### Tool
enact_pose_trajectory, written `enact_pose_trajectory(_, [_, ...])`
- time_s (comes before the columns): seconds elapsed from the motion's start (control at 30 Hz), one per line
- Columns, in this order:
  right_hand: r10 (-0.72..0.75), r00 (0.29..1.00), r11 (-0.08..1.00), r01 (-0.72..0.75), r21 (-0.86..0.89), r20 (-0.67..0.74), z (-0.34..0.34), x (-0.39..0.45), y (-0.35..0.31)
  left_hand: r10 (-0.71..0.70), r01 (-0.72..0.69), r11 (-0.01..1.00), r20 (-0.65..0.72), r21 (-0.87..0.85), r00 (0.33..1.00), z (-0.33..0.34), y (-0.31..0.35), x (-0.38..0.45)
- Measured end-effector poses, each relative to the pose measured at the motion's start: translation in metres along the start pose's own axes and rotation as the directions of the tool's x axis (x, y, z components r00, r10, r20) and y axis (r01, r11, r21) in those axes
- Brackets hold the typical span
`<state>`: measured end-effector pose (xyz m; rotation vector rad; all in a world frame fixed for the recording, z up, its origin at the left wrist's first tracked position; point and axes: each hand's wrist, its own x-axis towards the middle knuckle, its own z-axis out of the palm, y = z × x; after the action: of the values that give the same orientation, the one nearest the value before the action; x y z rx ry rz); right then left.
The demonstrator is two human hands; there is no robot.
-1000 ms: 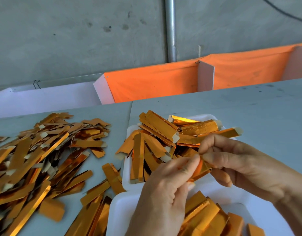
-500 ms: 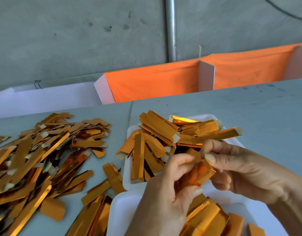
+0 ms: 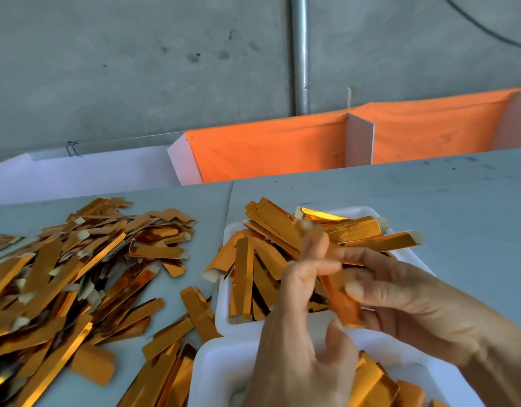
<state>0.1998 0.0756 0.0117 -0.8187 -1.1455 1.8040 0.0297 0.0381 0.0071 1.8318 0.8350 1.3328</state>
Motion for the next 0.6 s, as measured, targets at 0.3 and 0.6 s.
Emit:
enact_pose_trajectory(0.3, [-0.083, 0.996, 0.784, 0.039, -0.62, -0.043, 0.023, 0.005, 0.01, -0.358, 0.363, 0.932, -0.219, -0.02, 0.908, -0.007, -0.018, 0.002])
enact_pose_trajectory(0.6, [-0.403, 0.871, 0.796, 0.183, -0.577, -0.28, 0.023, -0.005, -0.008, -0.248, 0.283, 0.873, -0.139, 0.396, 0.959, -0.005, -0.014, 0.003])
